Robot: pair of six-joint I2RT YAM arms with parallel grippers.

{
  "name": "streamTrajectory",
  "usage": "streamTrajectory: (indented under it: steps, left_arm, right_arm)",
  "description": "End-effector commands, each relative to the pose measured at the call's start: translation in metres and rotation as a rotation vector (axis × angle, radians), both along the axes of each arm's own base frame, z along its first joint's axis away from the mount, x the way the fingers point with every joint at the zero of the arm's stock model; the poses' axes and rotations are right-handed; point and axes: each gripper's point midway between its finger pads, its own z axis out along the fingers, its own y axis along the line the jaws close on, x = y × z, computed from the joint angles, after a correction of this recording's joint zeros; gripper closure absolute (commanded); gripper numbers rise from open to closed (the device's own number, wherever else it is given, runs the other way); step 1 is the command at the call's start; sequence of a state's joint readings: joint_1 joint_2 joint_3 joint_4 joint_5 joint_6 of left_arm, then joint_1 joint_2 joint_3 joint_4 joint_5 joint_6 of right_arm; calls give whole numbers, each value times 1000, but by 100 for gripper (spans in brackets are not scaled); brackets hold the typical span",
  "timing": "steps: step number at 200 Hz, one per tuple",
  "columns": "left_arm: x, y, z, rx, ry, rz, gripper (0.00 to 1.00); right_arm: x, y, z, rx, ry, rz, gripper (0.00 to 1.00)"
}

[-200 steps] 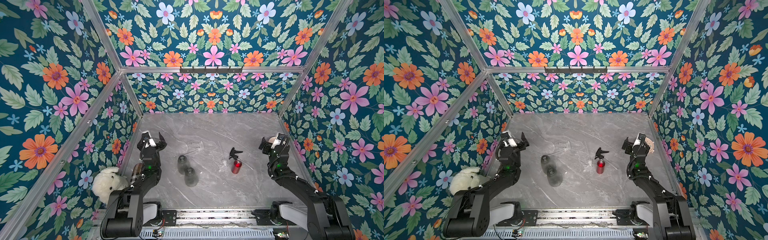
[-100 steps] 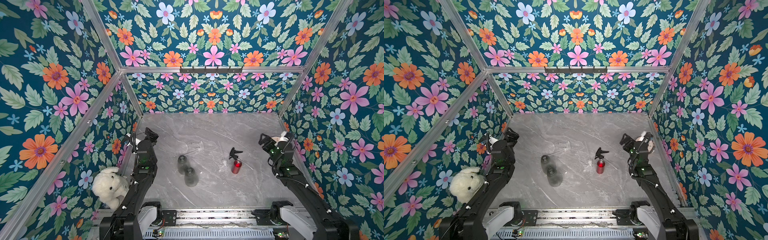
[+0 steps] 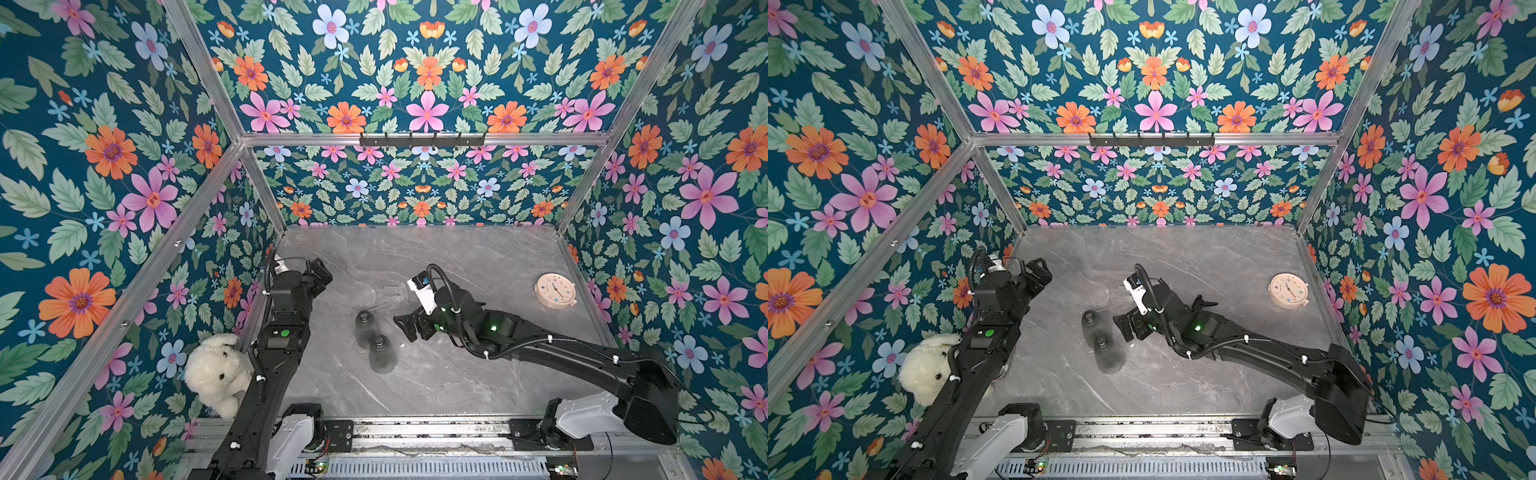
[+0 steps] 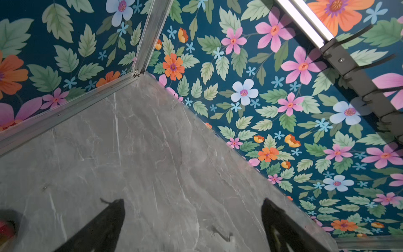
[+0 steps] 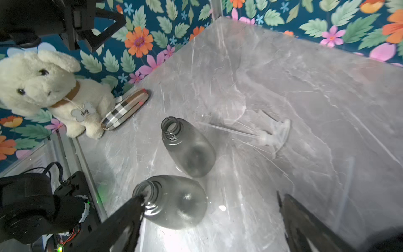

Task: Attach spray nozzles to spray bottles
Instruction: Pick up the spray bottle from the center of the board.

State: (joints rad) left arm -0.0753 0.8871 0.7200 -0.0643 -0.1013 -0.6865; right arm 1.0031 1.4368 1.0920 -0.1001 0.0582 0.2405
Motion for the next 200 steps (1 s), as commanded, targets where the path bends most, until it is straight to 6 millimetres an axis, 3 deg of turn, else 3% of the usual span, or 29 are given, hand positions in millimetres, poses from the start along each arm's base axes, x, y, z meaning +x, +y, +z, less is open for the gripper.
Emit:
streamTrajectory:
  steps: [1,50,55,76,155,200]
  left_arm:
    - [-7,-11,-6,-10,11,-60,0]
    - [-20,-13,-13,5,2,-81,0]
    - [-21,-13,-13,6,3,-79,0]
    - [-22,-14,-17,6,-7,-87,0]
    - [-25,-18,-16,-2,-29,-112,0]
    - [-23,-22,-18,-12,-27,-131,0]
  right_arm:
    - [-20,25,-10,-32,42,103,1]
    - [-41,63,-40,-125,59,132,1]
    - [-41,67,-56,-157,68,129,1]
    - [-41,72,-70,-161,92,111,1]
    - [-27,82,-95,-158,62,47,1]
    - [-27,83,-108,-183,78,46,12]
